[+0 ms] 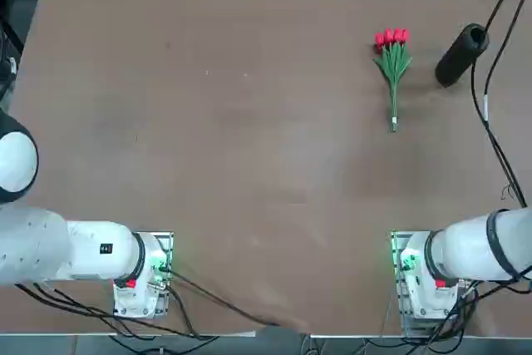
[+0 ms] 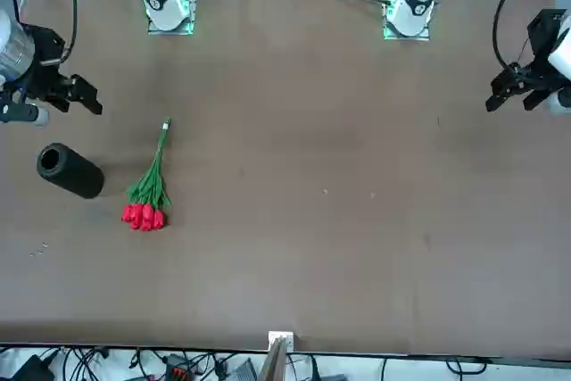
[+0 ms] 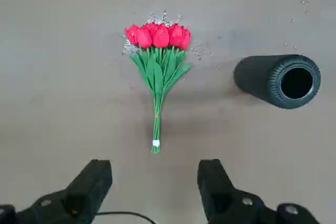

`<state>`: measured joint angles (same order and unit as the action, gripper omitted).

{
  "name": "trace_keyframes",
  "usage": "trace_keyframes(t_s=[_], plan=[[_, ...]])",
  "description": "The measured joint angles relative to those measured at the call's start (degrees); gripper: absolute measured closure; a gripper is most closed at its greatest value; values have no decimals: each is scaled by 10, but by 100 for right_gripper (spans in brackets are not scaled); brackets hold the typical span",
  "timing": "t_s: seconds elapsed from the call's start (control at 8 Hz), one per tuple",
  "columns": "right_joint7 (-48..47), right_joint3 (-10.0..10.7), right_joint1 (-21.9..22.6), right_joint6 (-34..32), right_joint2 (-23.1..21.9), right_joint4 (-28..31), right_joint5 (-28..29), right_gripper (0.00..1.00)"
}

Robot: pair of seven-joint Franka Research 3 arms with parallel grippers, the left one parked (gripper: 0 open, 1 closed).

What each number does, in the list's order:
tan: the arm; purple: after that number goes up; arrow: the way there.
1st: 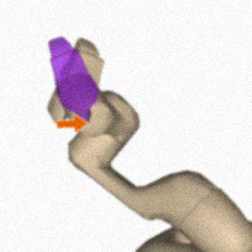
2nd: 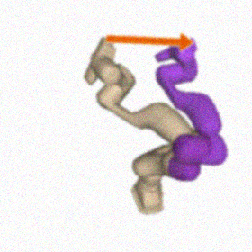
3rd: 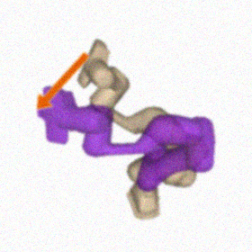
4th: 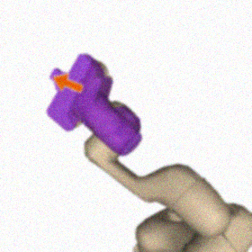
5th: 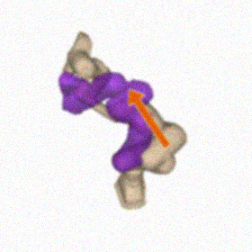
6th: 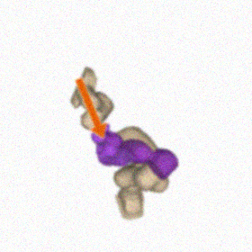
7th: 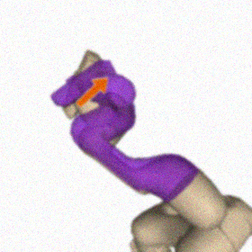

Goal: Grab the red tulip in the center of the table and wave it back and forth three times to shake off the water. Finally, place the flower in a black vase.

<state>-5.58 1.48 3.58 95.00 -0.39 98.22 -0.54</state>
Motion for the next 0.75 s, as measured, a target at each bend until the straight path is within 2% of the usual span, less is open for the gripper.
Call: trace_keyframes(t_s=[0.5, 0.75], plan=[[0, 0, 0, -14, 2, 0, 0, 0], [1, -1, 1, -42, 3, -1, 0, 0]])
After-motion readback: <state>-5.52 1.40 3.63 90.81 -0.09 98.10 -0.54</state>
